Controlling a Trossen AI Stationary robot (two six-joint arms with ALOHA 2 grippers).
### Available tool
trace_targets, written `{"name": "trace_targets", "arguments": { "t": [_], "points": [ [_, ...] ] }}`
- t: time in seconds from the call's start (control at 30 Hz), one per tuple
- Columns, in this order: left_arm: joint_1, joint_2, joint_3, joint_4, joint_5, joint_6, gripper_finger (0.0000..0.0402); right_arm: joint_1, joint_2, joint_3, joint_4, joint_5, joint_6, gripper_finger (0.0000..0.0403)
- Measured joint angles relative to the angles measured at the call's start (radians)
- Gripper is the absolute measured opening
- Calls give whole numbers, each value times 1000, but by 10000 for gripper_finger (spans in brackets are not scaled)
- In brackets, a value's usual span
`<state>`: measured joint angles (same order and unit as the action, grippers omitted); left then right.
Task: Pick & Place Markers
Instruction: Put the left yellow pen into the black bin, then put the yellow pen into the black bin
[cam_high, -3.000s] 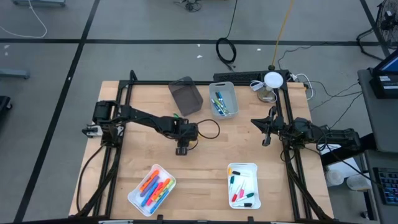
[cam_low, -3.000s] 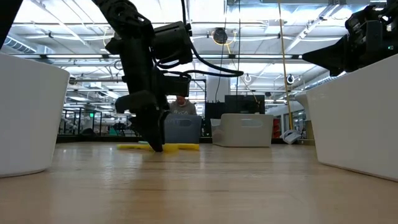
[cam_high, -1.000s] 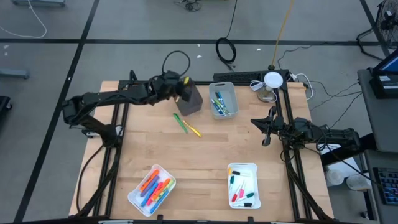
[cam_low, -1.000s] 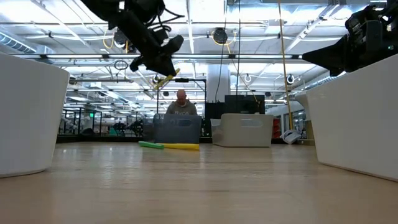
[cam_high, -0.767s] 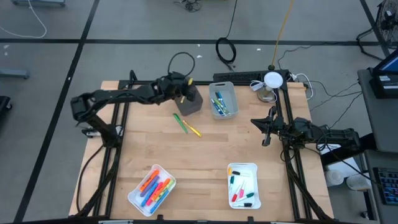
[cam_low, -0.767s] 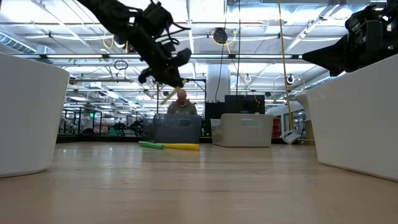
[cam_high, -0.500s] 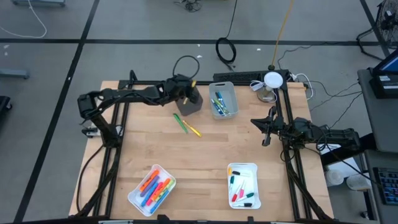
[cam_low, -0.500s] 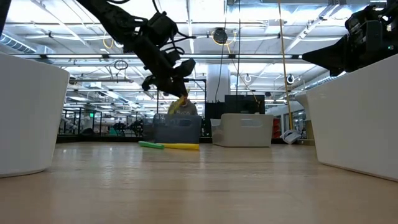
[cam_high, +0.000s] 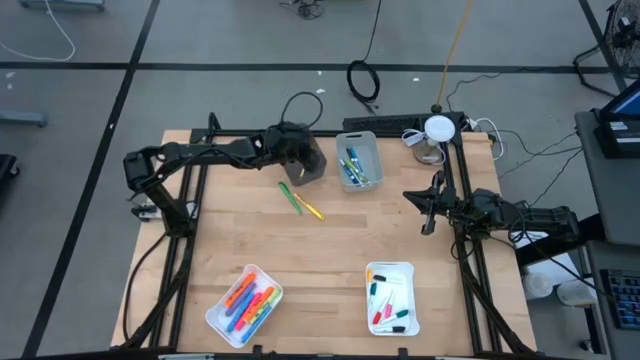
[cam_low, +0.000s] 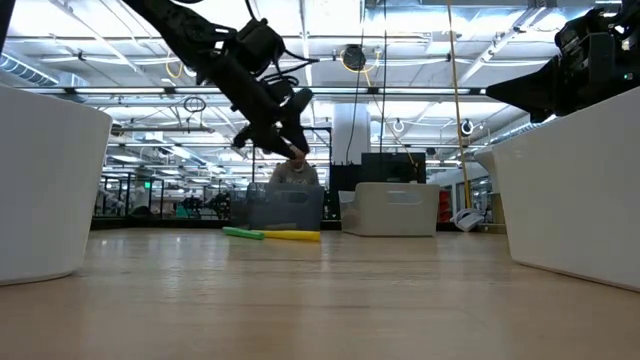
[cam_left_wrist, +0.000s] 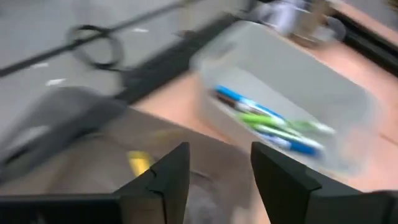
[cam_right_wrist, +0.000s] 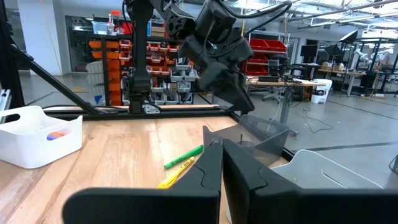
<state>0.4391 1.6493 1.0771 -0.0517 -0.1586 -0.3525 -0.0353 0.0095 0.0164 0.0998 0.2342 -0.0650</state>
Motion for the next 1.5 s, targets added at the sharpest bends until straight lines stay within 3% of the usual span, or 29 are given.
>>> {"name": "trace_targets", "arguments": {
  "t": [0.17, 0.23, 0.47, 0.6, 0.77, 1.0, 1.5],
  "points": [
    [-39, -9, 0, -7, 257, 162, 168, 0, 0, 0, 0, 0, 0, 0],
    [-71, -15, 0, -1, 300, 210, 164, 0, 0, 0, 0, 0, 0, 0],
    [-215, -31, 0, -3, 265, 396, 161, 0, 0, 0, 0, 0, 0, 0],
    [-304, -12, 0, -17, 129, 447, 180, 0, 0, 0, 0, 0, 0, 0],
    [-355, 33, -1, -100, 99, 463, 212, 0, 0, 0, 0, 0, 0, 0],
    [-349, 95, 0, -154, 196, 451, 212, 0, 0, 0, 0, 0, 0, 0],
    [-335, 259, 3, -144, 174, 501, 159, 0, 0, 0, 0, 0, 0, 0]
  ]
}}
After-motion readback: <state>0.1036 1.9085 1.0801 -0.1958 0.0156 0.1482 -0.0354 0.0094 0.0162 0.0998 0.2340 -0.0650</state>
